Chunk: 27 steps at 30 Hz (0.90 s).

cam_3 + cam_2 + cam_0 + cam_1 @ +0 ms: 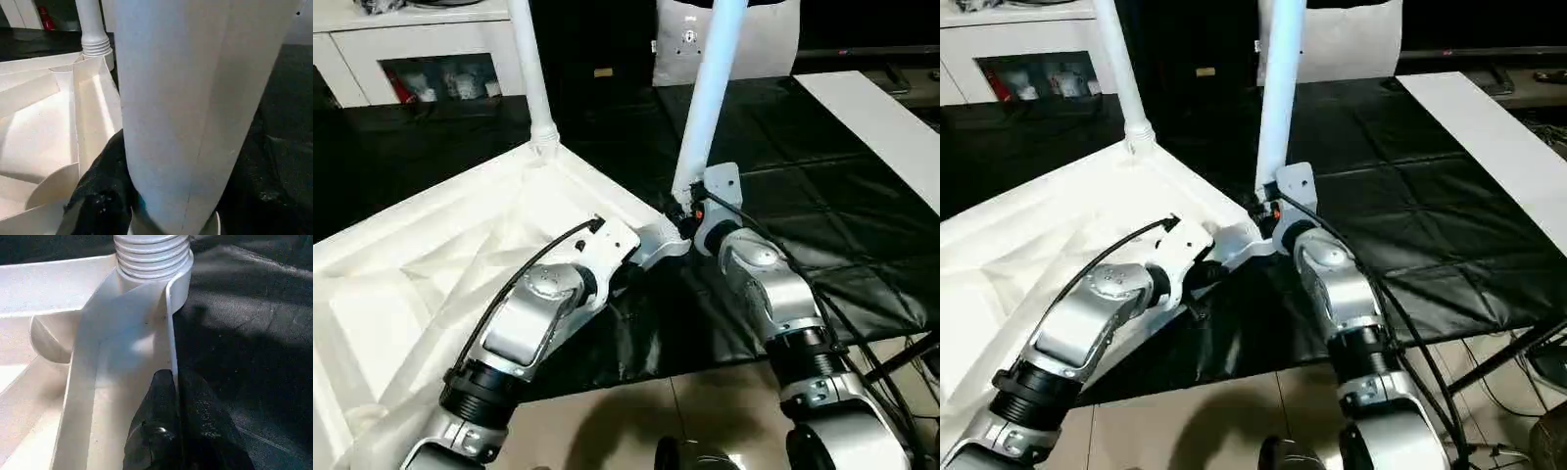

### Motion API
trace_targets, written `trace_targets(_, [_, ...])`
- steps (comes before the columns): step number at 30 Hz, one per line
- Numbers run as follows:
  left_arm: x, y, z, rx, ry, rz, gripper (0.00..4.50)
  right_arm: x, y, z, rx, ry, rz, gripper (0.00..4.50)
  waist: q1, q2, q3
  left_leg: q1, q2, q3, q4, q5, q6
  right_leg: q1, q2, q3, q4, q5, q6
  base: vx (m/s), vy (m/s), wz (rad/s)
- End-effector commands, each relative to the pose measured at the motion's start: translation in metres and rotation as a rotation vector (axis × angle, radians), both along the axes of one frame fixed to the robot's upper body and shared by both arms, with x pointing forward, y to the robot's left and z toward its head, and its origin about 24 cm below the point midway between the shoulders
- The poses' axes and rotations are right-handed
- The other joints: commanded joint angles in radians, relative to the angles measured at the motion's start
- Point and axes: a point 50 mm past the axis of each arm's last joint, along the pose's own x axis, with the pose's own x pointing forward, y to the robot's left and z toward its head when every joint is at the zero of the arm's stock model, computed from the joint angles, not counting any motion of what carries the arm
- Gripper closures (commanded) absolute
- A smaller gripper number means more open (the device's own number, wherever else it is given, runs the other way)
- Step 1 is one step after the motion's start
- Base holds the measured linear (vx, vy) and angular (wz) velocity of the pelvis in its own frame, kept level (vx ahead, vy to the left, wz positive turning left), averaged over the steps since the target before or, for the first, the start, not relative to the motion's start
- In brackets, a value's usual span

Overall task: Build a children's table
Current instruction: Rotate leg to tighten

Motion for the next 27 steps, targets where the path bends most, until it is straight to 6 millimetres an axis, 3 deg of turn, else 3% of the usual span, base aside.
trace_targets(1, [0.002,-0.001,0.017,0.006,-0.077,-0.032,4.5,-0.017,-0.007,-0.058,-0.08,0.261,-0.015,2.63,0.004,0.008,-0.045,-0.022,0.008,-0.002,-0.076,-0.332,0.06,0.053,-0.068,0.048,-0.082,-0.557,-0.017,0.0,0.0,0.0])
trace_targets(4, [0.005,0.002,0.017,0.024,-0.099,-0.026,4.5,-0.015,-0.006,-0.058,-0.074,0.254,0.003,2.63,-0.004,0.008,-0.044,-0.013,0.004,-0.002,-0.074,-0.374,0.048,0.049,-0.069,0.039,-0.097,-0.627,0.017,0.0,0.0,0.0])
trace_targets(6, [0.008,0.003,0.018,0.02,-0.111,-0.024,4.5,-0.013,-0.006,-0.056,-0.058,0.247,0.005,2.07,-0.008,0.01,-0.043,-0.012,0.004,-0.004,-0.073,-0.384,0.048,0.049,-0.07,0.036,-0.1,-0.64,0.024,0.0,0.0,0.0])
trace_targets(8, [0.009,0.004,0.018,0.021,-0.116,-0.025,4.5,-0.012,-0.007,-0.055,-0.051,0.236,0.005,1.93,-0.011,0.01,-0.044,-0.011,0.005,-0.005,-0.075,-0.393,0.048,0.048,-0.07,0.034,-0.101,-0.641,0.027,0.0,0.0,0.0])
trace_targets(16, [0.018,0.02,0.014,0.072,-0.128,-0.019,4.5,-0.014,-0.013,-0.046,-0.063,0.171,0.092,1.21,0.0,0.009,-0.053,-0.023,0.007,-0.005,-0.078,-0.337,0.058,0.051,-0.073,0.048,-0.089,-0.58,-0.006,0.0,0.0,0.0])
trace_targets(19, [0.022,0.025,0.015,0.075,-0.129,-0.024,4.5,-0.021,-0.024,-0.044,-0.067,0.138,0.137,0.98,0.018,0.014,-0.068,-0.025,0.015,-0.002,-0.076,-0.248,0.072,0.055,-0.073,0.063,-0.072,-0.461,-0.056,0.0,0.0,0.0])
trace_targets(22, [0.024,0.029,0.013,0.091,-0.122,-0.041,4.5,-0.029,-0.035,-0.04,-0.083,0.098,0.17,0.82,0.031,0.009,-0.091,-0.051,0.013,-0.002,-0.063,-0.041,0.117,0.07,-0.068,0.079,-0.027,-0.228,-0.125,0.0,0.0,0.0])
trace_targets(23, [0.024,0.029,0.013,0.091,-0.122,-0.041,4.5,-0.029,-0.035,-0.04,-0.083,0.098,0.17,0.61,0.038,0.006,-0.09,-0.046,0.012,0.005,-0.057,-0.002,0.139,0.06,-0.066,0.086,-0.021,-0.185,-0.147,0.0,0.0,0.0])
trace_targets(24, [0.025,0.031,0.011,0.109,-0.116,-0.06,4.5,-0.033,-0.041,-0.036,-0.093,0.061,0.194,0.53,0.042,0.012,-0.094,-0.046,0.012,0.005,-0.056,0.016,0.15,0.064,-0.067,0.086,-0.018,-0.17,-0.156,0.0,0.0,0.0])
trace_targets(25, [0.024,0.033,0.011,0.111,-0.111,-0.084,4.5,-0.037,-0.047,-0.031,-0.096,0.029,0.227,0.49,0.05,0.008,-0.097,-0.046,0.012,0.01,-0.052,0.047,0.167,0.063,-0.068,0.088,-0.014,-0.14,-0.163,0.0,0.0,0.0])
trace_targets(26, [0.024,0.033,0.011,0.111,-0.111,-0.088,4.5,-0.037,-0.047,-0.031,-0.097,0.025,0.231,0.49,0.055,0.011,-0.099,-0.047,0.011,0.01,-0.051,0.063,0.177,0.065,-0.066,0.087,-0.012,-0.127,-0.165,0.0,0.0,0.0])
trace_targets(27, [0.023,0.033,0.01,0.112,-0.108,-0.111,4.5,-0.04,-0.051,-0.027,-0.098,0.003,0.256,0.35,0.064,0.006,-0.101,-0.048,0.011,0.012,-0.047,0.088,0.193,0.064,-0.066,0.089,-0.008,-0.097,-0.165,0.0,0.0,0.0])
